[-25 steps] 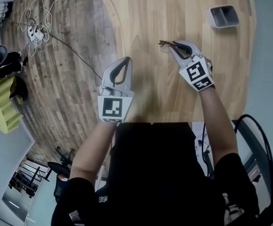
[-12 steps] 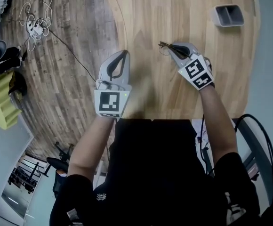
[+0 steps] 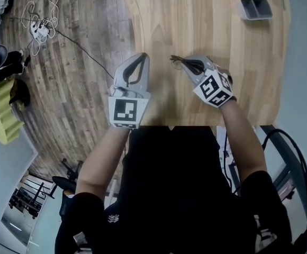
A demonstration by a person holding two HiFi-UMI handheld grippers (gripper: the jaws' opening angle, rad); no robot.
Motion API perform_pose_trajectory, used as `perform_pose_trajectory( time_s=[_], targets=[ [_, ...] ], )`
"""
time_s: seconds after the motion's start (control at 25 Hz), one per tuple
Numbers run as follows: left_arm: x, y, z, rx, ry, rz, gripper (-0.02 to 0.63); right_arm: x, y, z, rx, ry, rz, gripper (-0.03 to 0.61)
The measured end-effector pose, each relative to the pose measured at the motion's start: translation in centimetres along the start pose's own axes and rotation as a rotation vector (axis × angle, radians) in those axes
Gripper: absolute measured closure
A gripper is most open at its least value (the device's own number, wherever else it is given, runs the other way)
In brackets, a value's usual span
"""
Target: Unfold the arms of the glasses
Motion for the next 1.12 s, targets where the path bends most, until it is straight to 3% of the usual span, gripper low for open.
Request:
perform_pose_trajectory(
  time_s=[0.36, 0.48, 0.6, 0.72, 1.0, 1.12],
  targets=[
    [-1.2, -1.4, 3.1, -0.025, 0.019, -0.008, 0.606, 0.8, 2.2, 3.3, -0.112, -0.104, 0.006, 0.565],
    [-1.4, -3.0, 2.9, -0.090, 0.019, 0.017, 0.600, 1.0, 2.6, 4.4, -0.144, -0.141, 0.007, 0.565],
    [-1.7, -5.3, 2.0, -0.199, 0.014, 0.049, 0.538, 1.0, 3.1, 5.2, -0.178, -0.167, 0.020, 0.565],
    [-2.8, -7.6, 0.3, -0.292, 0.071, 0.046, 0.482, 0.9, 3.3, 5.7, -0.195, -0.186, 0.016, 0.565],
    [-3.2, -10.7, -2.1, -0.392, 0.097, 0.047, 0.480, -0.1, 3.5, 6.3, -0.196, -0.216, -0.006, 0.565],
    [-3.1, -11.2, -2.1, -0.429, 0.100, 0.050, 0.515, 0.1, 3.6, 6.3, -0.183, -0.234, -0.002, 0.565]
  ],
)
Point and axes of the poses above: the fingertips, and each gripper's own axes: z backward along the fingers, y to its left, x out of its top, the point moved 3 cm from there along z, backward along the fingers, and after that the axes turned 6 degrees about -z, right-handed, at the moved point
